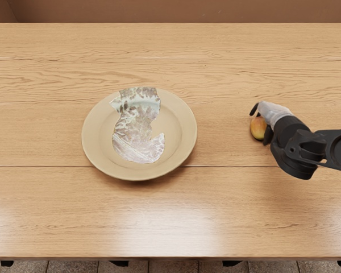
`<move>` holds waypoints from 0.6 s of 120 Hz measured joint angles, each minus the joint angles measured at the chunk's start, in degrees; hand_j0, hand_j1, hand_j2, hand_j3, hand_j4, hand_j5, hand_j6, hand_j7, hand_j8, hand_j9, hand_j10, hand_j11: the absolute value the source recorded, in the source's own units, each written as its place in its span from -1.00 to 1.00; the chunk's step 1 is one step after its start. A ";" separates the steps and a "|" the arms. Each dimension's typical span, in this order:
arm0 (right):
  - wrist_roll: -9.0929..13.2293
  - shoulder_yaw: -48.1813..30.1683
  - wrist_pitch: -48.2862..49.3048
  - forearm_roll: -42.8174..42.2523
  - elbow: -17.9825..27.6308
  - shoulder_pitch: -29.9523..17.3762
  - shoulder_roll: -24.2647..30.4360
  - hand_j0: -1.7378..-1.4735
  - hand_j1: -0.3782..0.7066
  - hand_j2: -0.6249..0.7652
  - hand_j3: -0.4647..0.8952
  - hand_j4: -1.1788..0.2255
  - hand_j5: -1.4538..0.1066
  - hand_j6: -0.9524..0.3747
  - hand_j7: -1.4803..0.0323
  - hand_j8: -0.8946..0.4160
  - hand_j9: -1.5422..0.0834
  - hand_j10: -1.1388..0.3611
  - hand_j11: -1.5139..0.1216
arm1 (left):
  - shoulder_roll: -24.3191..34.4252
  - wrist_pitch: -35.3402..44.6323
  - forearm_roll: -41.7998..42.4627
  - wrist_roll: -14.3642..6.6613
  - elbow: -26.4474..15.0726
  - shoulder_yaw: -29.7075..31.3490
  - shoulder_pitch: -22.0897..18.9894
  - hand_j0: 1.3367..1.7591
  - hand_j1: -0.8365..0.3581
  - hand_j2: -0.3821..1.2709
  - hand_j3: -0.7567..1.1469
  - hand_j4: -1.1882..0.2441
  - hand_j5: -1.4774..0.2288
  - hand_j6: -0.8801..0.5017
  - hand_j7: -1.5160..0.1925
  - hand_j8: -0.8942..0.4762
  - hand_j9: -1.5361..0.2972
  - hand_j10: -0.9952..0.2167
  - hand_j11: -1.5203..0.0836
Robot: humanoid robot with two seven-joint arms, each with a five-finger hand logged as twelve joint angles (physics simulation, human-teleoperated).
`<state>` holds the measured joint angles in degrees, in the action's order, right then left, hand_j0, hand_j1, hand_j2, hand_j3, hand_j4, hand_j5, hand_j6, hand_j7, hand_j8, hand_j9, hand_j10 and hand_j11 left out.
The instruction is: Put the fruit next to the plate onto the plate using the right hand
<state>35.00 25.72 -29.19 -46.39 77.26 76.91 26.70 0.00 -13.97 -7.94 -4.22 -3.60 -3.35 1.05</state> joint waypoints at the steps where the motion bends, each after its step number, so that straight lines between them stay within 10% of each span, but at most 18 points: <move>1: 0.00 0.00 0.00 0.00 0.00 0.01 -0.02 -0.40 -0.12 -0.21 -0.32 0.15 0.24 -0.13 0.32 -0.21 0.30 0.02 0.26 | 0.00 0.00 0.00 0.00 0.00 0.00 0.00 0.52 0.98 -0.54 -0.21 0.66 0.73 0.27 0.77 0.30 0.68 0.64 0.90; 72: -0.08 -0.78 0.44 0.20 0.64 1.53 -0.86 -0.33 0.11 0.18 -0.32 0.03 -0.34 -0.01 -0.27 -0.06 -0.28 -0.14 -0.34 | 0.00 0.00 0.00 0.00 0.00 0.00 0.00 0.52 0.98 -0.54 -0.21 0.66 0.73 0.27 0.77 0.30 0.68 0.64 0.90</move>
<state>34.92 24.94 -28.75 -46.20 77.90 78.44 25.84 0.00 -13.97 -7.94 -4.21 -3.61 -3.35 1.05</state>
